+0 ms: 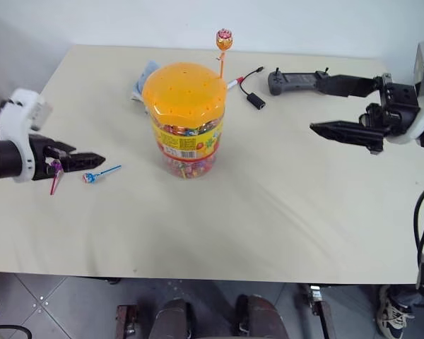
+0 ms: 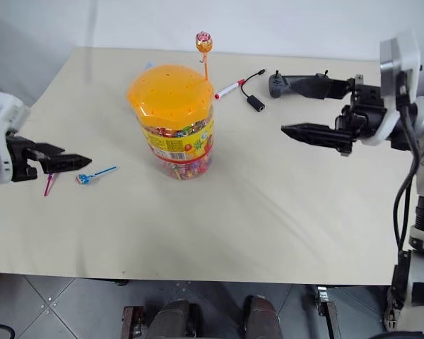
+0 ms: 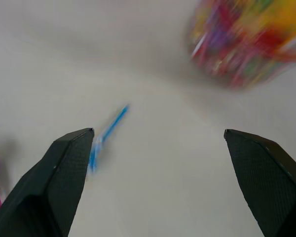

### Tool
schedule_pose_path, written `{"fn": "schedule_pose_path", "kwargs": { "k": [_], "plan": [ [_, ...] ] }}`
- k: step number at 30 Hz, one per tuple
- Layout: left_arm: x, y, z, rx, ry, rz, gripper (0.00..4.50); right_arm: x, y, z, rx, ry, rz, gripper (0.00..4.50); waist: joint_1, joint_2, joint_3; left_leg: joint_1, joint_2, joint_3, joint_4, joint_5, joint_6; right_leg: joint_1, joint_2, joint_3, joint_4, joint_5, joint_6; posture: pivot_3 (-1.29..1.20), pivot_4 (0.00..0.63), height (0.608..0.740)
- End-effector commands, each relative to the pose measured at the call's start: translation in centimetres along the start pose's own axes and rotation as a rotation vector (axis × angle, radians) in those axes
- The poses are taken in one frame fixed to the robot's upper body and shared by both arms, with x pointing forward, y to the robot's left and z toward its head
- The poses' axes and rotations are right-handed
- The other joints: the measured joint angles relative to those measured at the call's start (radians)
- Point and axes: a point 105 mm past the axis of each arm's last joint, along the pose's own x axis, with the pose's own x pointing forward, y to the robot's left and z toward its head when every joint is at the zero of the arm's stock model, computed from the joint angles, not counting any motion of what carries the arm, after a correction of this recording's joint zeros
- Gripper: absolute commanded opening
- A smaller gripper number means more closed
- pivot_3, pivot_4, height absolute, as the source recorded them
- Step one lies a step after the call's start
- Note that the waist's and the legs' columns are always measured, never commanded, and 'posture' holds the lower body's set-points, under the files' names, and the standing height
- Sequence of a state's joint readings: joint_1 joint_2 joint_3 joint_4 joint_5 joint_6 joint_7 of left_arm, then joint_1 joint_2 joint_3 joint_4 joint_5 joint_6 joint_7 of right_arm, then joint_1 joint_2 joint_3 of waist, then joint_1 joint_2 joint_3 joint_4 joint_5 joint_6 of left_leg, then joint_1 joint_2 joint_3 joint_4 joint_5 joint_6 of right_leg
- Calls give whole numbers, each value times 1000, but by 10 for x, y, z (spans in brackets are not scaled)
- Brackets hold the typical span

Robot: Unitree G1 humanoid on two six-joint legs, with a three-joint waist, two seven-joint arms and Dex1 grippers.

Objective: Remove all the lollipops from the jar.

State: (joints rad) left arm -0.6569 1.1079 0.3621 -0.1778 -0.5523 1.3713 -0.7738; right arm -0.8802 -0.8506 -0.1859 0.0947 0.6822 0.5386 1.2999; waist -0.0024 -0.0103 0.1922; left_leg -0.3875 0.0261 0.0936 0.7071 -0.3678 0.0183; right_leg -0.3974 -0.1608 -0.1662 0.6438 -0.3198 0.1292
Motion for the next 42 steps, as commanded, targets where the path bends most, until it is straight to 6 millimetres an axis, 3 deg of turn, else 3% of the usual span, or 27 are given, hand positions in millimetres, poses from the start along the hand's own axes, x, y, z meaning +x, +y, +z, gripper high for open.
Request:
{"fn": "schedule_pose_path", "kwargs": {
  "k": [1,4,8,16,23,26,37,42],
  "plan": [
    [-14,-4,38,139,-287,-80,4484,16,-16,-4,-35,39,-93,4500,-1,0,0,0,0,0,0,0,0,0,0,0,0,0,0,0,150,740],
    [-13,-11,48,219,-488,-181,4484,36,-26,-14,28,37,-104,4500,-2,0,0,0,0,1,0,0,0,0,0,0,0,0,0,0,150,740],
    [-21,-35,53,330,-736,-409,4484,70,-36,-19,65,-24,-96,4500,-5,0,0,0,0,1,1,0,0,0,0,0,0,0,0,0,150,740],
    [-22,-48,39,427,-799,-591,4484,131,-55,-8,125,-174,-113,4500,-36,0,0,0,0,-1,-2,0,0,0,1,-2,1,0,0,0,150,740],
    [-22,-43,36,426,-785,-540,4484,157,-59,-5,161,-197,-100,4500,-56,0,0,0,-1,-4,-4,0,0,0,1,-2,2,0,0,0,150,740],
    [-24,-43,33,422,-783,-516,4500,164,-57,0,185,-215,-74,3918,-62,0,0,1,0,-4,-6,0,0,0,1,-2,2,0,0,0,150,740],
    [-23,-43,32,412,-787,-508,4500,163,-56,24,127,-262,-44,127,-71,0,0,1,-1,-6,-7,0,0,0,1,1,2,0,0,0,150,740],
    [-19,-39,37,419,-785,-522,4500,146,-67,54,66,-324,-102,9,-75,0,0,1,-1,-6,-8,0,0,0,2,1,2,0,0,0,150,740]
  ]
}}
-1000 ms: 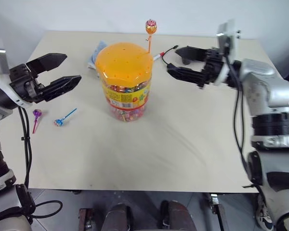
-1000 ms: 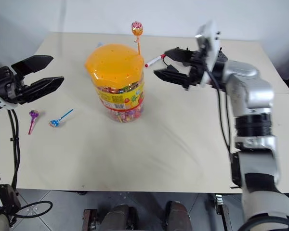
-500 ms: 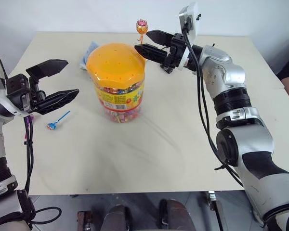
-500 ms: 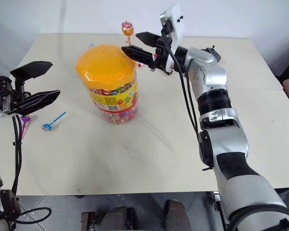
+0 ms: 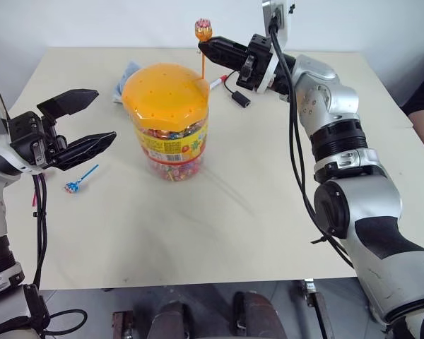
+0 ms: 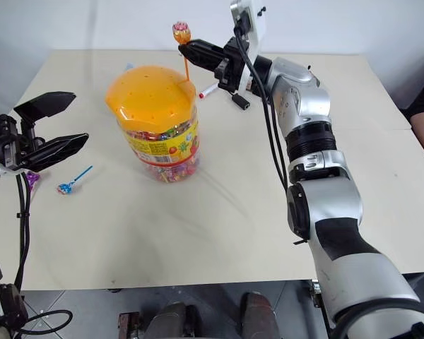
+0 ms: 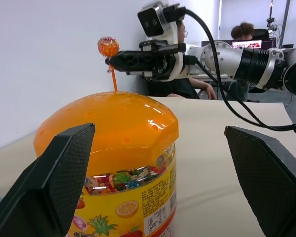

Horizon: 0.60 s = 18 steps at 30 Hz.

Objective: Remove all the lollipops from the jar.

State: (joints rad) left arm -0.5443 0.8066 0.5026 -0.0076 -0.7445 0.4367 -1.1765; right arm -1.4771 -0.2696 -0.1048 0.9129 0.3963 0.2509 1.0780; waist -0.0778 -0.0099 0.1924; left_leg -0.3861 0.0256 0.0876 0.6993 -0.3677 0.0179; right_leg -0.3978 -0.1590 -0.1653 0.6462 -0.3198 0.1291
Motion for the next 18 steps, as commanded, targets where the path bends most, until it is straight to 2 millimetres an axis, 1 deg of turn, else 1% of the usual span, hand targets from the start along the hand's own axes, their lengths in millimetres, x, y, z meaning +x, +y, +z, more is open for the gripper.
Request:
{"fn": "schedule_pose_path", "kwargs": {
  "k": [1,5,6,7,9,10,13,16,18],
  "plan": [
    [1,5,11,50,-10,-21,4500,-10,-4,57,-126,-117,-36,9,1,0,0,0,0,0,0,0,0,0,0,0,0,0,0,0,150,740],
    [5,9,10,45,-12,-43,4500,-23,-13,81,-171,-162,-112,9,0,0,0,0,-1,-1,0,0,0,0,0,2,0,0,0,0,150,740],
    [6,10,9,43,-12,-54,4500,-33,-20,88,-186,-147,-166,9,-1,0,0,0,-1,-1,0,0,0,0,0,2,0,0,0,0,150,740],
    [6,10,9,42,-12,-63,4500,-41,-25,91,-196,-134,-203,9,0,0,0,0,-1,-1,0,0,0,0,0,2,0,0,0,0,150,740],
    [6,11,9,39,-12,-75,4500,-54,-33,89,-197,-79,-270,9,1,0,0,0,-1,-1,0,0,0,0,0,2,0,0,0,0,150,740],
    [4,11,8,34,-3,-78,4500,-66,-37,77,-159,8,-292,9,0,0,0,0,-1,-1,0,0,0,0,0,2,0,0,0,0,150,740],
    [-7,13,7,19,41,-64,4500,-115,-38,32,-134,324,-339,9,4,-2,-1,0,0,-1,-1,0,0,0,1,2,0,0,0,0,150,740],
    [-17,13,9,13,81,-33,4500,-160,-40,-1,-87,537,-456,9,13,-1,0,0,0,-1,-1,0,1,0,2,3,0,0,0,0,150,740],
    [-25,11,11,10,99,-14,4500,-189,-38,-22,-40,647,-517,9,19,2,1,-1,0,2,-1,0,1,-1,2,3,-1,0,0,0,150,740]
  ]
}}
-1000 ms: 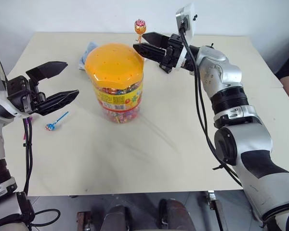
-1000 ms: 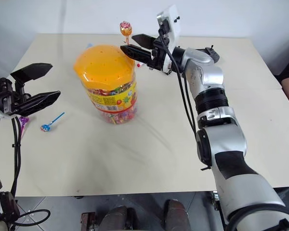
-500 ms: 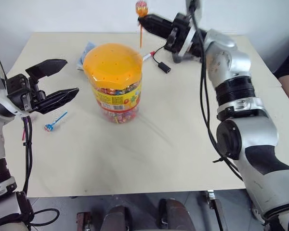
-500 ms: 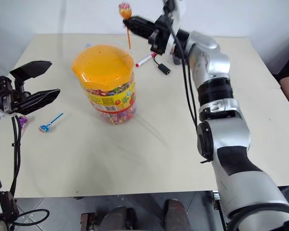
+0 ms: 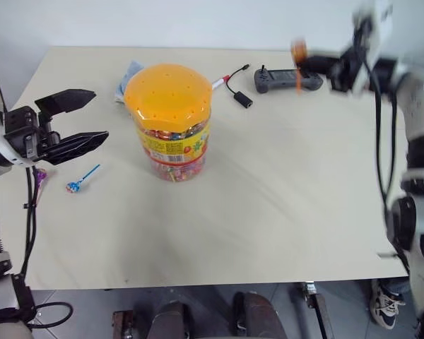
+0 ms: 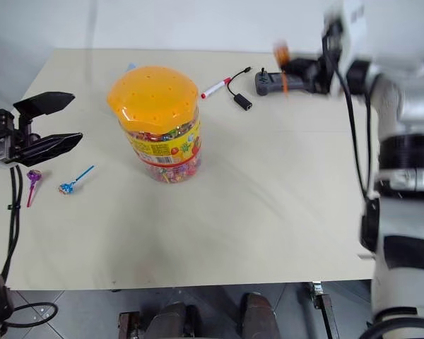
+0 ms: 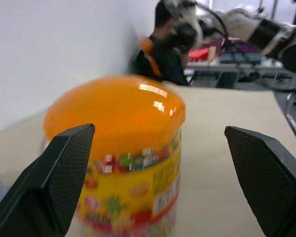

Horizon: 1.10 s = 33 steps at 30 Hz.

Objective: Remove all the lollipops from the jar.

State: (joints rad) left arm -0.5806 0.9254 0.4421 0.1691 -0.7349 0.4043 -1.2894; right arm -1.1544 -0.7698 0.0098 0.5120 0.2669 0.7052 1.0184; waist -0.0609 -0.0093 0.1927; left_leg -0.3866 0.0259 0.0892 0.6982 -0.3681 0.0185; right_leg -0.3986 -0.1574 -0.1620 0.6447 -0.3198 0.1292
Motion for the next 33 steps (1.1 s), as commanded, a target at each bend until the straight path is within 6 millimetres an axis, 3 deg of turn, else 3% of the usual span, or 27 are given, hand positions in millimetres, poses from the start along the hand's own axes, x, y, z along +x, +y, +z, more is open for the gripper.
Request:
{"fn": "schedule_pose_path", "kwargs": {
  "k": [1,4,8,16,20,29,30,33],
  "plan": [
    [-13,-4,14,47,20,28,4500,-22,-3,-17,-23,107,-60,9,3,2,1,0,0,1,0,0,0,0,0,0,-1,0,0,0,150,740],
    [-25,-13,11,19,53,28,4500,-35,-1,-70,68,241,-93,9,6,2,1,0,2,3,0,0,0,-2,0,0,-2,0,0,0,150,740],
    [-33,-27,6,-36,93,8,4500,-39,4,-110,143,339,-130,9,12,2,1,0,2,5,1,0,-1,-1,1,1,-2,0,0,0,150,740],
    [-37,-27,7,-32,86,46,4500,-32,4,-128,211,340,-187,9,32,2,1,0,3,6,3,1,-3,-1,1,3,-3,0,0,0,150,740],
    [-39,-28,5,-62,81,49,4500,-36,8,-127,202,334,-176,1104,38,2,1,0,3,6,3,1,-3,-1,1,3,-3,0,0,0,150,740],
    [-46,-14,-7,-161,94,169,4500,-58,18,-97,136,243,-82,4241,36,2,1,0,3,6,3,1,-3,-1,2,3,-4,0,0,0,150,740],
    [-48,-11,-11,-177,112,201,4500,-58,20,-93,121,223,-65,4468,35,2,1,0,3,6,3,1,-3,-1,2,3,-3,0,0,0,150,740],
    [-53,-4,-26,-210,180,278,4500,-55,40,-66,0,53,76,4468,35,2,1,0,3,7,3,1,-3,-1,2,3,-4,0,0,0,150,740]
  ]
}}
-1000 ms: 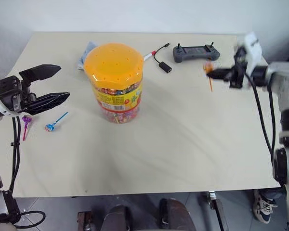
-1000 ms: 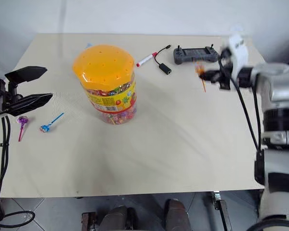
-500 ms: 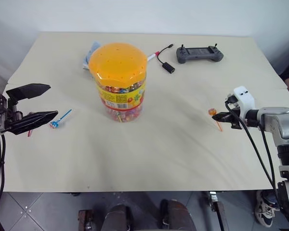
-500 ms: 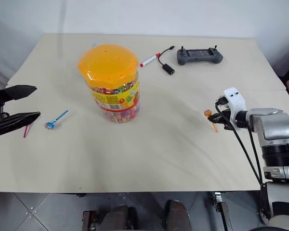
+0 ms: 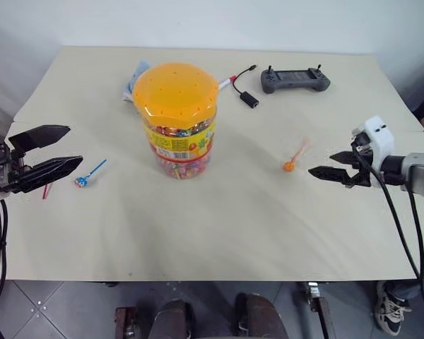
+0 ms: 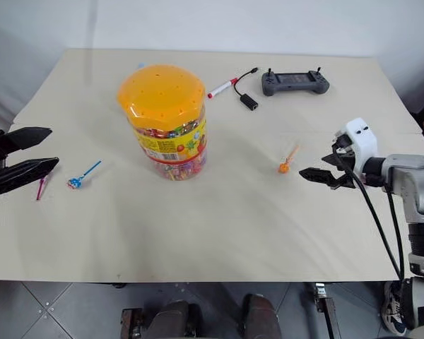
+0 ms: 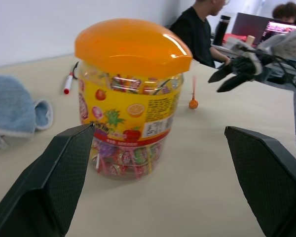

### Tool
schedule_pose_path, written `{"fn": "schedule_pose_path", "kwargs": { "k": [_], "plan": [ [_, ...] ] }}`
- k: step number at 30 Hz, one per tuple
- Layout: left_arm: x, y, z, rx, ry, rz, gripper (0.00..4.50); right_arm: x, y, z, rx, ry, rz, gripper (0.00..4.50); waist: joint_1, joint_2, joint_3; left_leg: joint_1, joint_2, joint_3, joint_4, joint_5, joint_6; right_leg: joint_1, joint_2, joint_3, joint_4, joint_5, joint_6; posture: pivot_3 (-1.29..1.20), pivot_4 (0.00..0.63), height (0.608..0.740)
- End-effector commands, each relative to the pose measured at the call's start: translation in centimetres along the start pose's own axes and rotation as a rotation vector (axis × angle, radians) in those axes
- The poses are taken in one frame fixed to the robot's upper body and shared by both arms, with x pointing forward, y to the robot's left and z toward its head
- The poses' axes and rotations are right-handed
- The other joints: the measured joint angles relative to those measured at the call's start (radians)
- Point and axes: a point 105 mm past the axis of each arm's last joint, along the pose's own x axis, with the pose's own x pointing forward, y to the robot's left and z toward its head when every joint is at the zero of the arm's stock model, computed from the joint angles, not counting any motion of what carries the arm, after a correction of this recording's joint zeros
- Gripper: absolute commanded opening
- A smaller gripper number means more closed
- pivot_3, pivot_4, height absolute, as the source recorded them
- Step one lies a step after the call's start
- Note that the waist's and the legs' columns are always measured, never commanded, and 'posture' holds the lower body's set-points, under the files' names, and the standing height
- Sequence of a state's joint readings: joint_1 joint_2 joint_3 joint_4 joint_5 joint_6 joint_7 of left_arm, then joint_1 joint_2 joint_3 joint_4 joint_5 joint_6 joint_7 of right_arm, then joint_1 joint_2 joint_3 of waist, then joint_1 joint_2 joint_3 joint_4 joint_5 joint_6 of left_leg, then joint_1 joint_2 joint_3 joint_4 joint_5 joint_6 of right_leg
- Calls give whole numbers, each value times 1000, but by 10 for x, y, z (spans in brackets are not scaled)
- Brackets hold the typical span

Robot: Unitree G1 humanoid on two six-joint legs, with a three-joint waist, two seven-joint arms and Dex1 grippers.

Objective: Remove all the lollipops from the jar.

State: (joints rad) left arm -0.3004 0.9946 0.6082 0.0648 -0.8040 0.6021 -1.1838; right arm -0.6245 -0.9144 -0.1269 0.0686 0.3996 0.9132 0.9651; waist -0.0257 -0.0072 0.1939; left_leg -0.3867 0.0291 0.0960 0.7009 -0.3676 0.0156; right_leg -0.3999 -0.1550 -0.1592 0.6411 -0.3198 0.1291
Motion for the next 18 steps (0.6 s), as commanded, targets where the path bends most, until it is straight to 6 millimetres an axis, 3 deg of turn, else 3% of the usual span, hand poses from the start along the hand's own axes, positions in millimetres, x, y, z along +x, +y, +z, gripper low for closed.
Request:
{"fn": "schedule_pose_path", "kwargs": {
  "k": [1,4,8,15,18],
  "plan": [
    [-7,15,-9,-9,75,131,4500,-11,31,36,-190,-205,161,4468,0,0,0,0,0,0,0,0,0,0,0,0,0,0,0,0,150,740],
    [-7,17,-15,-25,57,173,4500,-7,70,15,-384,-174,404,4468,0,-1,0,0,0,0,-1,0,0,0,1,0,-1,0,0,0,150,740],
    [-9,12,-27,-55,55,170,4500,-1,97,-12,-482,-152,607,4468,4,-2,-1,1,0,-1,0,0,0,2,1,0,-2,0,0,0,150,740],
    [-23,0,-48,-56,72,223,4500,24,77,-30,-403,-179,541,4468,0,-2,-1,1,1,-1,1,0,-1,2,1,0,-3,0,0,0,150,740],
    [-26,-3,-53,44,91,255,4500,30,71,-33,-381,-192,497,4468,1,-2,-1,1,2,-1,1,0,-1,3,1,0,-4,0,0,0,150,740]
  ]
}}
